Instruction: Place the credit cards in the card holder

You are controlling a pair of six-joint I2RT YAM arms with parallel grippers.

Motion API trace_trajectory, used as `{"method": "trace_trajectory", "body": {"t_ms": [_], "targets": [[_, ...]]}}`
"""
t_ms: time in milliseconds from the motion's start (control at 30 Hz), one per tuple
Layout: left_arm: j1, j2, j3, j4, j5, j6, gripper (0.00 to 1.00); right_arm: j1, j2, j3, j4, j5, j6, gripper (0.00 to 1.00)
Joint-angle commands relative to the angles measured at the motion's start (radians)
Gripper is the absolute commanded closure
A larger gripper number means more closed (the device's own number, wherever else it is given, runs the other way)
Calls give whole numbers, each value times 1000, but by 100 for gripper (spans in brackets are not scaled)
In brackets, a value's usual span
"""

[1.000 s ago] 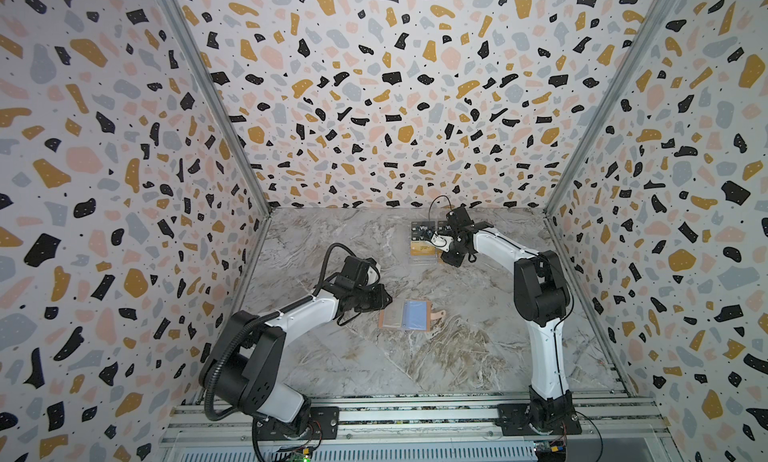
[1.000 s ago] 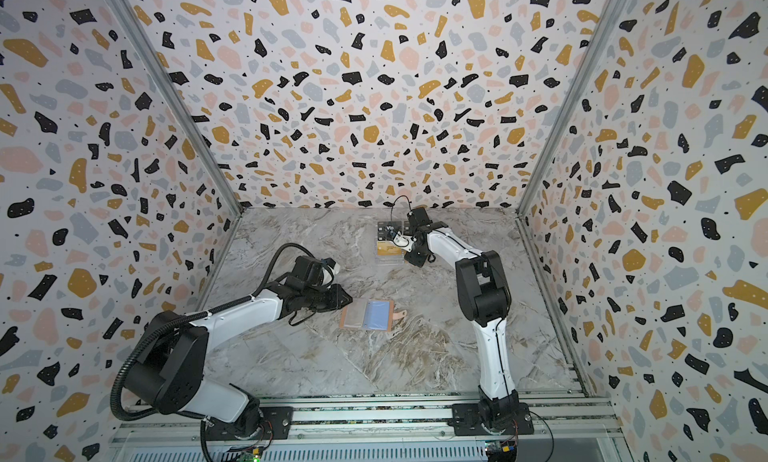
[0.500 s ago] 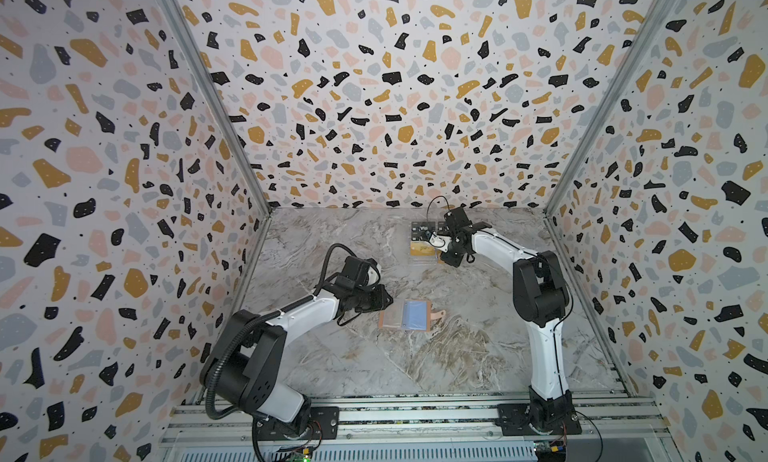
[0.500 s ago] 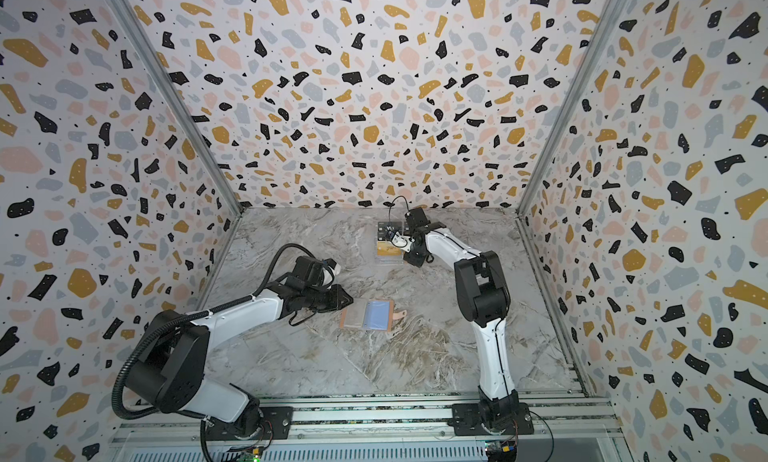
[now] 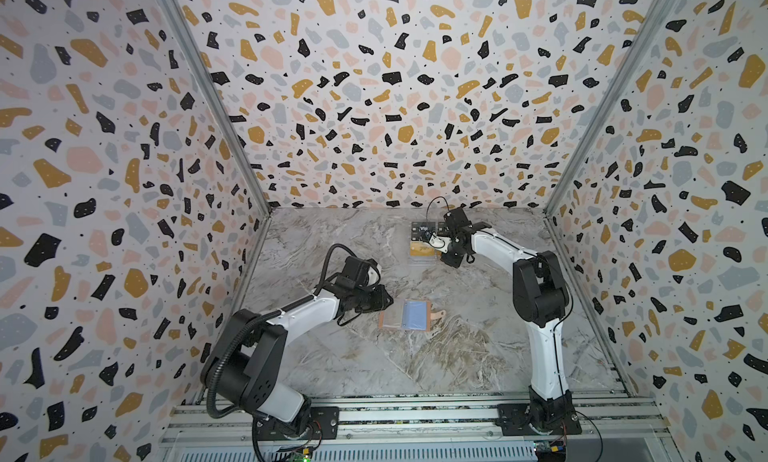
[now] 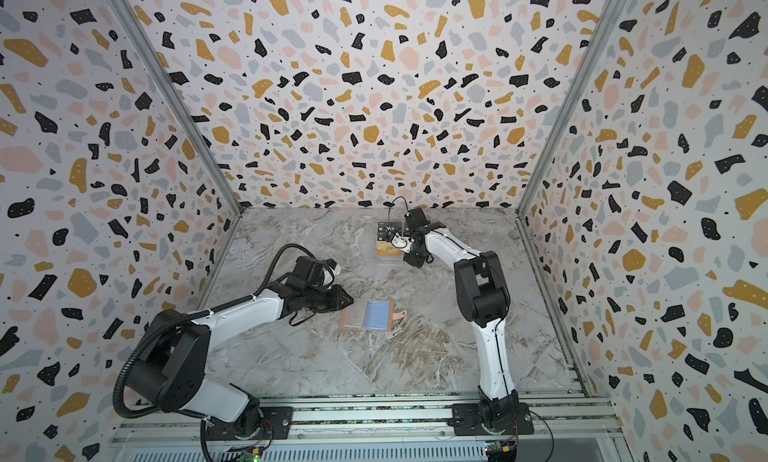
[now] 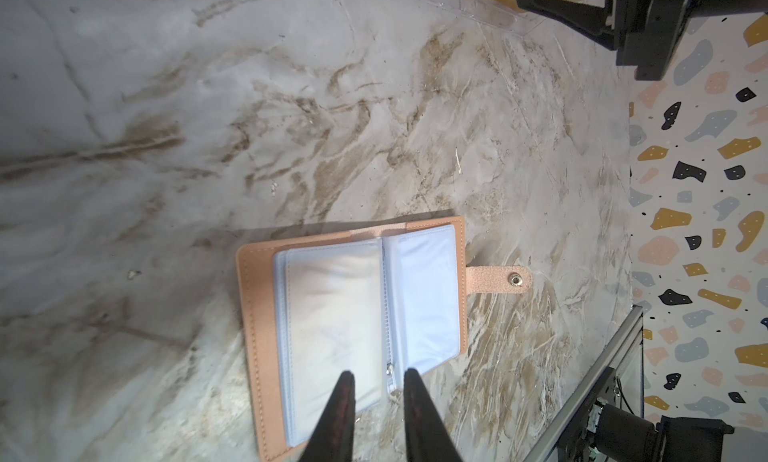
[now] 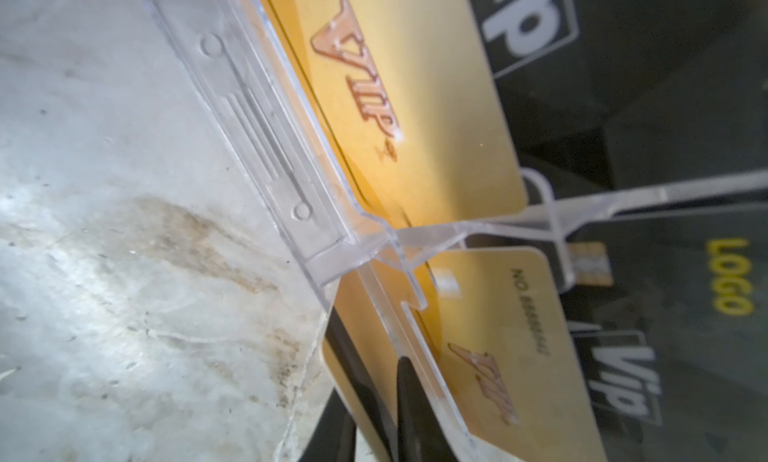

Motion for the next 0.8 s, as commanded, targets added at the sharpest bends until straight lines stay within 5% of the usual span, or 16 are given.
{"method": "trace_trajectory", "body": {"t_ms": [0,200,767], "targets": [[6,-6,4,11,16,1,76,3,-36,21,-33,-15,-19,84],[6,-6,11,2,19,2,76,4,-13,89,-86,-23,-28,96],[5,-22,36,-39,-48,18,75,23,-103,99,-109,-66,13,100]]}}
